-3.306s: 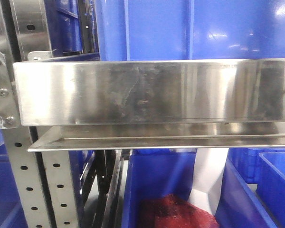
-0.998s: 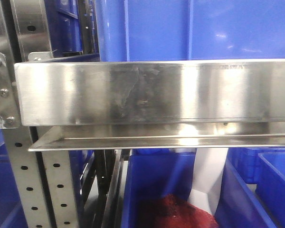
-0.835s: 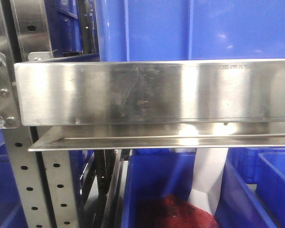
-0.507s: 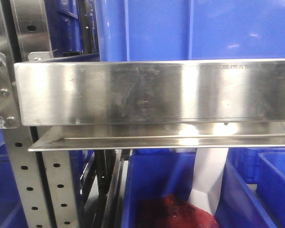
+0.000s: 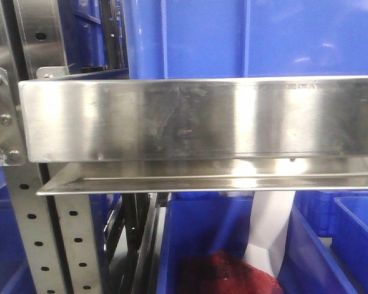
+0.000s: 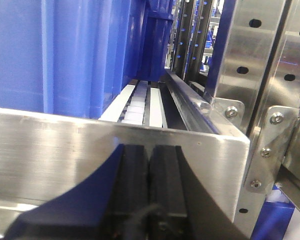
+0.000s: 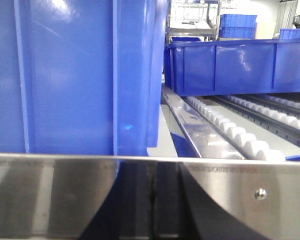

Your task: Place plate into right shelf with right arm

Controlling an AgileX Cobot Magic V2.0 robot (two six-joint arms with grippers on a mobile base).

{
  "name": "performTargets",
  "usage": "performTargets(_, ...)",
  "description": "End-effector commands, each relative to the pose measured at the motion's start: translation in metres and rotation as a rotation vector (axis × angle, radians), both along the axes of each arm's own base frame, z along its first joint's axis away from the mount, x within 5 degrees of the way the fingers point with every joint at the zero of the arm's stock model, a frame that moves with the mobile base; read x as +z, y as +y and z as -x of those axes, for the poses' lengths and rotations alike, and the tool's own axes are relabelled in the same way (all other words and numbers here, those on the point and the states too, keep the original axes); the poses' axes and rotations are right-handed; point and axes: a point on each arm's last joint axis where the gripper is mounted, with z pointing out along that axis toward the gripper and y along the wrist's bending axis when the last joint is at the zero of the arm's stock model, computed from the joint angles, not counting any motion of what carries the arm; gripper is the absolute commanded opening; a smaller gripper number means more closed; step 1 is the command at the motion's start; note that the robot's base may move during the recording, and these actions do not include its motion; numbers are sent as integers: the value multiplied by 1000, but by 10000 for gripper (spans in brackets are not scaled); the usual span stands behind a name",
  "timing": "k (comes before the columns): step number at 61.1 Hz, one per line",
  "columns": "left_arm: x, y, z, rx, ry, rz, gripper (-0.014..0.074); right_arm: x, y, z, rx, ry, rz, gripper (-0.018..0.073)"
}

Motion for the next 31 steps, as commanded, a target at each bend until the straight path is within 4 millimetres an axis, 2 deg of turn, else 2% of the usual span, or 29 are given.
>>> performTargets(1,6,0,1,-5,-90,9,-47,7,-1,2,-10,-73,8,46)
performTargets(31,6,0,1,-5,-90,9,-47,5,-1,2,-9,-55,8,46)
